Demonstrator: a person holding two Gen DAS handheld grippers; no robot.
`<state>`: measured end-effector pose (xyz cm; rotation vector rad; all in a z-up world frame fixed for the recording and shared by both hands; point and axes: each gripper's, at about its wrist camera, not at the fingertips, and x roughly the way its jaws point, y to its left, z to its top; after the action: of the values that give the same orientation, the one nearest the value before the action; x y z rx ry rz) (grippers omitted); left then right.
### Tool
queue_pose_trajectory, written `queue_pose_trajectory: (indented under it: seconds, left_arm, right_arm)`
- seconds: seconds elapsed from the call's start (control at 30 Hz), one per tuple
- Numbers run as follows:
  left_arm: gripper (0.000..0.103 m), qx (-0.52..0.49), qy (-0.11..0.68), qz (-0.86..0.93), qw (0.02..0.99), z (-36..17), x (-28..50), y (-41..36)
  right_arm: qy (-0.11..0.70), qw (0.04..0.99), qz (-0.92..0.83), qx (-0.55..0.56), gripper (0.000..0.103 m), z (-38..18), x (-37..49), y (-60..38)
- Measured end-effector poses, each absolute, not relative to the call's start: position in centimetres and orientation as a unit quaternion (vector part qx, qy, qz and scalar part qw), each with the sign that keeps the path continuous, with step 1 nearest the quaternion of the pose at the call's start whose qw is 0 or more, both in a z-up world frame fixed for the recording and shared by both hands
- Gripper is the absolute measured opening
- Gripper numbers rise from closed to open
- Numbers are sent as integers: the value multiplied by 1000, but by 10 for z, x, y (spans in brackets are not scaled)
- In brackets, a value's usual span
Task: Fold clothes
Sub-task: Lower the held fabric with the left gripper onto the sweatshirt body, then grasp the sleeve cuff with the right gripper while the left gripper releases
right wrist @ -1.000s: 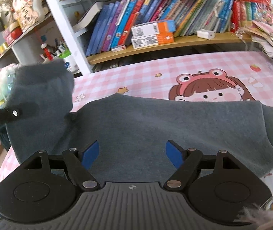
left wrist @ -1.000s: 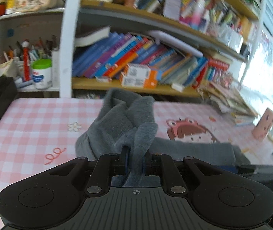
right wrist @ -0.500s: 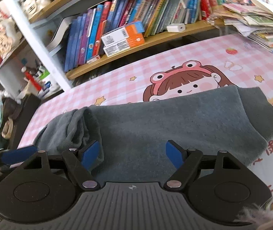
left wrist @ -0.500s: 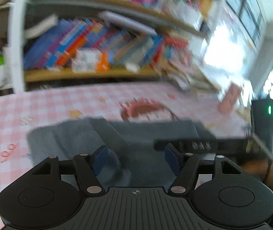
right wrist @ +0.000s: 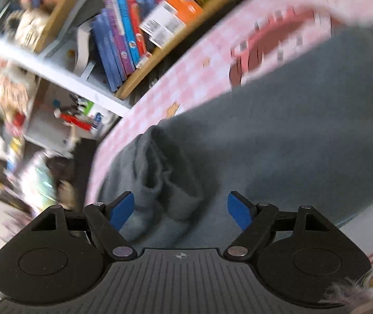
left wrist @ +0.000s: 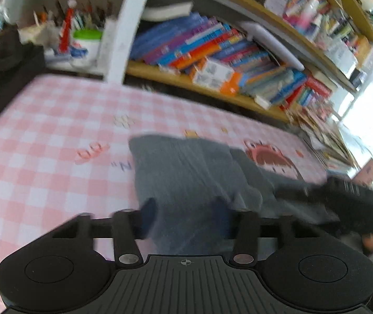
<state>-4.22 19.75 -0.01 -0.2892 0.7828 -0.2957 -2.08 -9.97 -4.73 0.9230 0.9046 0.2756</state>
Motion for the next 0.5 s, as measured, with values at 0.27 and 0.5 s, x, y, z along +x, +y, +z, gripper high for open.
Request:
queue_pose_trajectory:
  seconds: [0.27,0.5]
  left_arm:
    - [38,-89,413,-159,892,-21,-42,193]
    - [39,-65,394,-149,905,-12,-50,190]
  right_arm:
    - [458,758,124,448,77,-61,4,-74]
    - [440,791,120,407,20,-49,-1,-64]
